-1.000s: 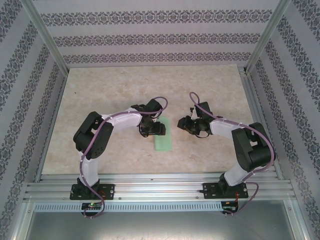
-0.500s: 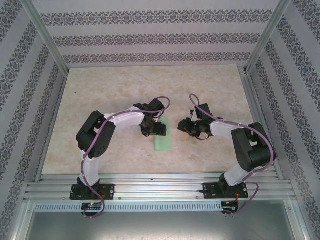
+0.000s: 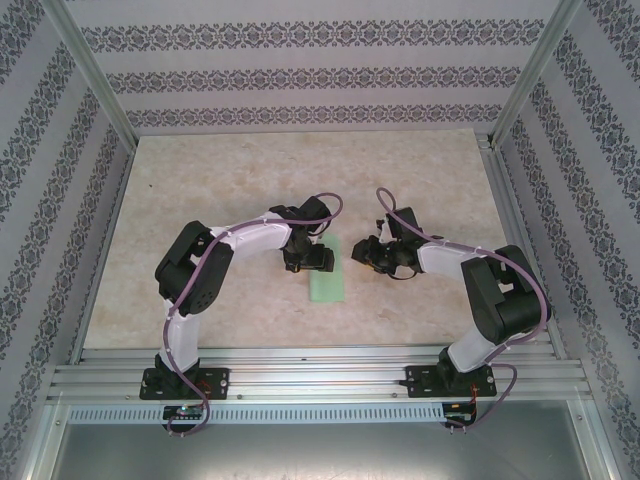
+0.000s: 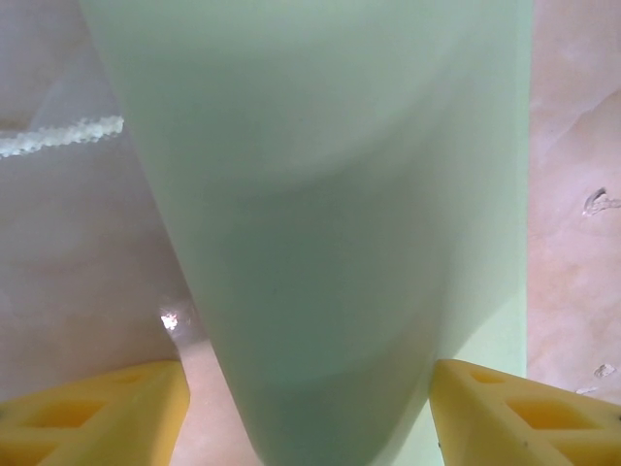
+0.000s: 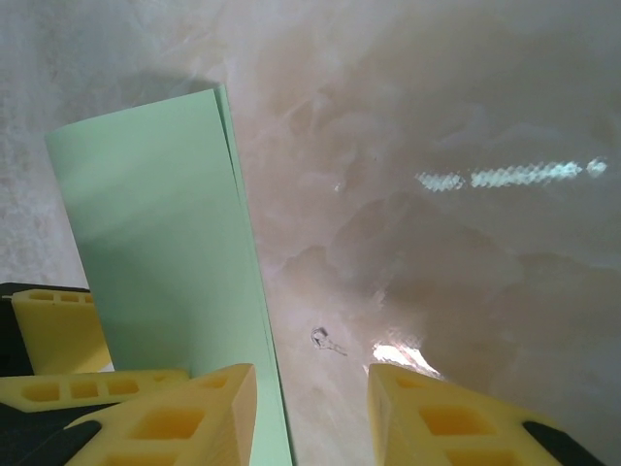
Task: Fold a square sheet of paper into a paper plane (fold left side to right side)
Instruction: First fold in half a square sheet of paper at the center of the table, then hold the square sheet of paper at the center of the table.
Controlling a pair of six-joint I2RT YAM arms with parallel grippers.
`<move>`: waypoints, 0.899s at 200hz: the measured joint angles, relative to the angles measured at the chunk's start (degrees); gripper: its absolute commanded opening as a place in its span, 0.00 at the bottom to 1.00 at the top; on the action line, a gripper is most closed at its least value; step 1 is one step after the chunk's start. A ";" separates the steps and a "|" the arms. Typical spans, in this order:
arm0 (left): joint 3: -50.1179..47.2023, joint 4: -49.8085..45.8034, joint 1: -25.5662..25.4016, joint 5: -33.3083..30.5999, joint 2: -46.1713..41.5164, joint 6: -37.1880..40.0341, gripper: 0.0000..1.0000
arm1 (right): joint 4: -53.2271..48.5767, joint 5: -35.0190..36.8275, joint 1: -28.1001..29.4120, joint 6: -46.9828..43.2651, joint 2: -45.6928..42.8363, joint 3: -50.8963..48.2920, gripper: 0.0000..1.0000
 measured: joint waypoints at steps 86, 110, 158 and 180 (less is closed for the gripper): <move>0.66 -0.66 -0.07 -0.04 0.44 0.17 0.70 | 0.85 -0.55 2.54 1.73 0.37 0.22 0.34; 0.68 -0.68 -0.07 -0.04 0.48 0.17 0.70 | 1.03 -0.57 2.64 2.12 0.79 0.68 0.32; 0.72 -0.72 -0.07 -0.07 0.52 0.17 0.70 | 2.05 -1.14 4.33 3.48 1.66 1.18 0.19; 0.72 -0.79 -0.07 -0.09 0.55 0.17 0.70 | 2.89 -1.57 5.44 4.09 2.99 1.73 0.16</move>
